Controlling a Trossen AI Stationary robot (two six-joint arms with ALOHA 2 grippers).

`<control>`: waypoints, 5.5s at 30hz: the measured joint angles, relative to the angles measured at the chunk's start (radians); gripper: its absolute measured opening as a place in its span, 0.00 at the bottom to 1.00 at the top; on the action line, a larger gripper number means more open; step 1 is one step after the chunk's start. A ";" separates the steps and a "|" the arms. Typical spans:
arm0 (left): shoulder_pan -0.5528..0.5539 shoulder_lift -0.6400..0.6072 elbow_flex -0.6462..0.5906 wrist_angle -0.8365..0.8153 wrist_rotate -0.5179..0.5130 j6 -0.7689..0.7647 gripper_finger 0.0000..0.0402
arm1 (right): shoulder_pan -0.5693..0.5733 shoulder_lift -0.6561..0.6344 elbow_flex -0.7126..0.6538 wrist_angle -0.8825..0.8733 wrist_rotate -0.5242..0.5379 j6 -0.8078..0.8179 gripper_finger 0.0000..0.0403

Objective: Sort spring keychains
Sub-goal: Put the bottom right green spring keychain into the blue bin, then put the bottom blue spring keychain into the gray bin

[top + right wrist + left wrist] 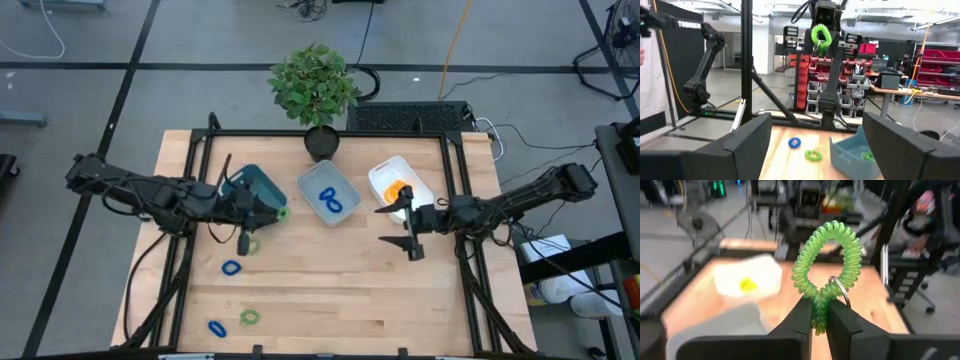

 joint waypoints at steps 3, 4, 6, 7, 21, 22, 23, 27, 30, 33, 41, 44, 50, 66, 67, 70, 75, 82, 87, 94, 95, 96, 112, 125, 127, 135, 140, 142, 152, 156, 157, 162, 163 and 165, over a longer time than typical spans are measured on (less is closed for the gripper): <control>0.014 -0.023 0.000 -0.093 0.000 -0.035 0.07 | 0.000 -0.051 -0.064 0.001 0.000 -0.004 0.74; 0.020 -0.030 0.000 -0.121 0.000 -0.043 0.07 | 0.000 -0.067 -0.086 0.002 0.000 -0.002 0.74; 0.031 -0.040 0.000 -0.168 -0.002 -0.050 0.07 | 0.000 -0.095 -0.127 0.002 0.000 0.003 0.74; 0.037 -0.043 0.000 -0.197 -0.007 -0.053 0.07 | 0.000 -0.106 -0.145 0.003 0.000 0.012 0.74; 0.159 -0.043 0.000 -0.470 0.030 -0.104 0.07 | 0.000 -0.144 -0.288 0.031 -0.001 0.100 0.74; 0.171 -0.043 0.000 -0.489 0.042 -0.112 0.07 | 0.000 -0.145 -0.294 0.032 -0.001 0.106 0.74; 0.183 -0.042 0.000 -0.508 0.055 -0.121 0.07 | 0.000 -0.147 -0.300 0.032 -0.002 0.104 0.74; 0.216 -0.042 0.000 -0.533 0.074 -0.147 0.07 | 0.000 -0.149 -0.339 0.031 -0.003 0.072 0.74; 0.226 -0.042 0.000 -0.538 0.082 -0.147 0.07 | 0.000 -0.150 -0.359 0.015 -0.002 0.067 0.74; 0.225 -0.042 0.000 -0.538 0.083 -0.147 0.07 | 0.000 -0.151 -0.360 -0.019 -0.001 0.055 0.74; 0.214 -0.042 -0.021 -0.531 0.084 -0.165 0.07 | 0.000 -0.220 -0.361 -0.088 0.040 0.040 0.74; 0.210 -0.042 -0.035 -0.516 0.099 -0.173 0.07 | 0.000 -0.313 -0.361 -0.203 0.102 0.051 0.74; 0.211 -0.042 -0.048 -0.532 0.101 -0.207 0.07 | 0.000 -0.536 -0.362 -0.418 0.109 0.052 0.74; 0.372 -0.011 -0.048 -0.615 0.066 -0.371 0.07 | 0.000 -0.878 -0.337 -0.737 0.129 0.053 0.74; 0.388 0.003 -0.048 -0.628 0.071 -0.375 0.07 | 0.000 -0.874 -0.337 -0.736 0.129 0.051 0.74; 0.441 0.049 -0.048 -0.670 0.081 -0.382 0.07 | 0.000 -0.863 -0.337 -0.735 0.129 0.051 0.74; 0.505 0.135 -0.048 -0.708 0.111 -0.376 0.07 | 0.000 -0.859 -0.337 -0.733 0.130 0.052 0.74; 0.522 0.240 -0.048 -0.707 0.126 -0.345 0.07 | 0.000 -0.857 -0.337 -0.732 0.130 0.052 0.74; 0.518 0.303 -0.048 -0.694 0.092 -0.340 0.07 | 0.000 -0.857 -0.337 -0.730 0.130 0.052 0.74; 0.511 0.369 -0.055 -0.670 0.060 -0.328 0.07 | 0.000 -0.857 -0.337 -0.724 0.131 0.052 0.74; 0.510 0.370 -0.069 -0.654 0.060 -0.324 0.07 | 0.000 -0.857 -0.337 -0.724 0.131 0.052 0.74; 0.509 0.369 -0.083 -0.636 0.062 -0.319 0.07 | 0.000 -0.857 -0.337 -0.723 0.131 0.052 0.74; 0.510 0.369 -0.259 -0.450 0.125 -0.294 0.19 | 0.000 -0.857 -0.337 -0.718 0.131 0.052 0.74; 0.512 0.335 -0.259 -0.435 0.189 -0.267 0.96 | 0.000 -0.857 -0.337 -0.718 0.131 0.052 0.74; 0.506 0.313 -0.259 -0.436 0.202 -0.279 0.97 | 0.000 -0.857 -0.337 -0.718 0.130 0.052 0.74; 0.405 0.175 -0.259 -0.469 0.124 -0.250 0.81 | 0.000 -0.857 -0.337 -0.718 0.130 0.052 0.74; 0.323 0.087 -0.259 -0.470 0.039 -0.200 0.75 | 0.000 -0.857 -0.337 -0.718 0.130 0.052 0.74; 0.285 0.060 -0.259 -0.465 -0.005 -0.203 0.73 | 0.000 -0.857 -0.337 -0.718 0.130 0.052 0.74; 0.043 0.021 -0.259 -0.495 -0.058 -0.493 0.71 | 0.000 -0.857 -0.337 -0.718 0.130 0.052 0.74; -0.046 0.026 -0.241 -0.561 -0.059 -0.624 0.73 | 0.000 -0.857 -0.337 -0.718 0.130 0.052 0.74; -0.067 0.032 -0.225 -0.586 -0.060 -0.651 0.73 | 0.000 -0.857 -0.337 -0.718 0.130 0.052 0.74; -0.149 0.088 -0.110 -0.715 -0.076 -0.744 0.73 | 0.000 -0.857 -0.337 -0.718 0.130 0.052 0.74; -0.161 0.103 -0.085 -0.739 -0.079 -0.757 0.73 | 0.000 -0.857 -0.337 -0.718 0.130 0.052 0.74; -0.185 0.136 -0.036 -0.788 -0.077 -0.781 0.72 | 0.000 -0.857 -0.337 -0.718 0.130 0.052 0.74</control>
